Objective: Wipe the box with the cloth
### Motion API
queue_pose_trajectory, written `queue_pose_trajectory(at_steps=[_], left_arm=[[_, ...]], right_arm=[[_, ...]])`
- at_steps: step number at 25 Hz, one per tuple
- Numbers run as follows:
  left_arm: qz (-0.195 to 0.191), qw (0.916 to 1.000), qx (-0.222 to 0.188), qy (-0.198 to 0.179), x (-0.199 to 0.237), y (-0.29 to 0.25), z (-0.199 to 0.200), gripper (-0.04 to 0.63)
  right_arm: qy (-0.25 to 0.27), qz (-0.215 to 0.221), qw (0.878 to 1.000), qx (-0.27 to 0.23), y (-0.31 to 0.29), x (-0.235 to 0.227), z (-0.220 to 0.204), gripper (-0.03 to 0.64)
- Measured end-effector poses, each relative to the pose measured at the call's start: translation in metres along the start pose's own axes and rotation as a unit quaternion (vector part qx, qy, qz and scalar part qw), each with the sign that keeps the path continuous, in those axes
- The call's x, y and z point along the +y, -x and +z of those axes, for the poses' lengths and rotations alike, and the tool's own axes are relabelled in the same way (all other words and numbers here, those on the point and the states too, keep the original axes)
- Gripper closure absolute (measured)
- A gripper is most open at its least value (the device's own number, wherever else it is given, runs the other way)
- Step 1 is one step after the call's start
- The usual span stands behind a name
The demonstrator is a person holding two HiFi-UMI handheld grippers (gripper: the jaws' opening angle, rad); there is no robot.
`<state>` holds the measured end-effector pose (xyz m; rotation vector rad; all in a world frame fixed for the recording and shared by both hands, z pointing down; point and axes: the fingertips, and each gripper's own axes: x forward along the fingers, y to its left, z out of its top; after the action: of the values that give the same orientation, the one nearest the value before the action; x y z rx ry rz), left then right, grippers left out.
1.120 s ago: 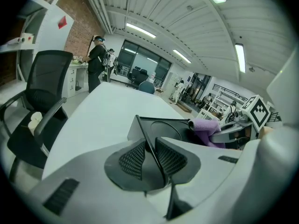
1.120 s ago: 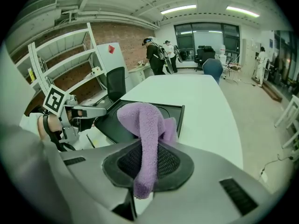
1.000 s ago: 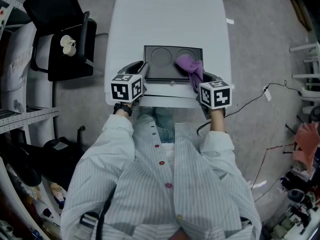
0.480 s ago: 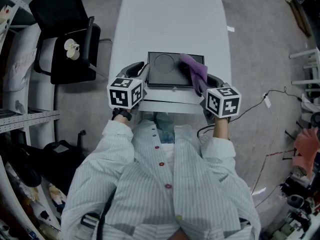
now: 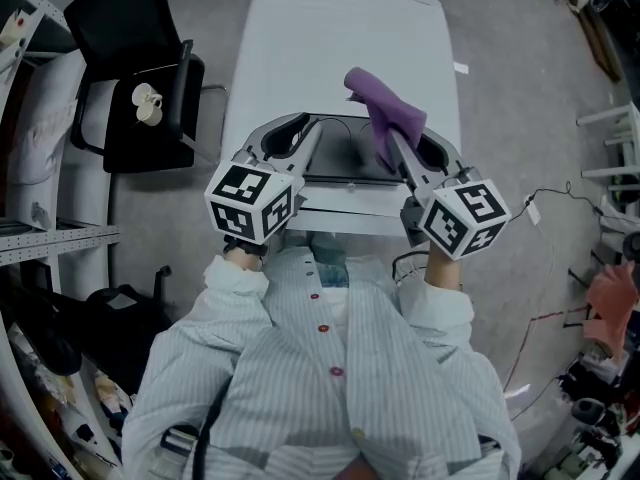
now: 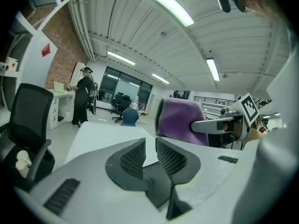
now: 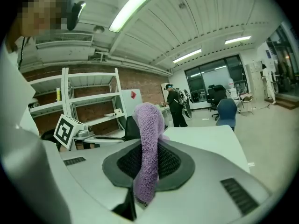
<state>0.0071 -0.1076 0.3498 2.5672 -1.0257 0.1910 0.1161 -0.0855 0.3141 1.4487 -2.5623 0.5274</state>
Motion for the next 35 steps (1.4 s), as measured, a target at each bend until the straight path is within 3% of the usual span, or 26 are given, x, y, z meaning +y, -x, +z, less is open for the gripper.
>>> queue_pose_trajectory(at_steps=[10, 35], left_arm=[[-0.058, 0.996, -0.065, -0.018, -0.038, 0.014, 0.048, 0.583], [-0.068, 0.9967, -0.036, -0.027, -0.036, 0.013, 0.034, 0.588]], right_arm=[[0.038, 0.026, 0.999, -0.008, 0.002, 0.021, 0.018, 0.572], [0.047, 0.016, 0.999, -0.003, 0.001, 0.019, 0.015, 0.574]])
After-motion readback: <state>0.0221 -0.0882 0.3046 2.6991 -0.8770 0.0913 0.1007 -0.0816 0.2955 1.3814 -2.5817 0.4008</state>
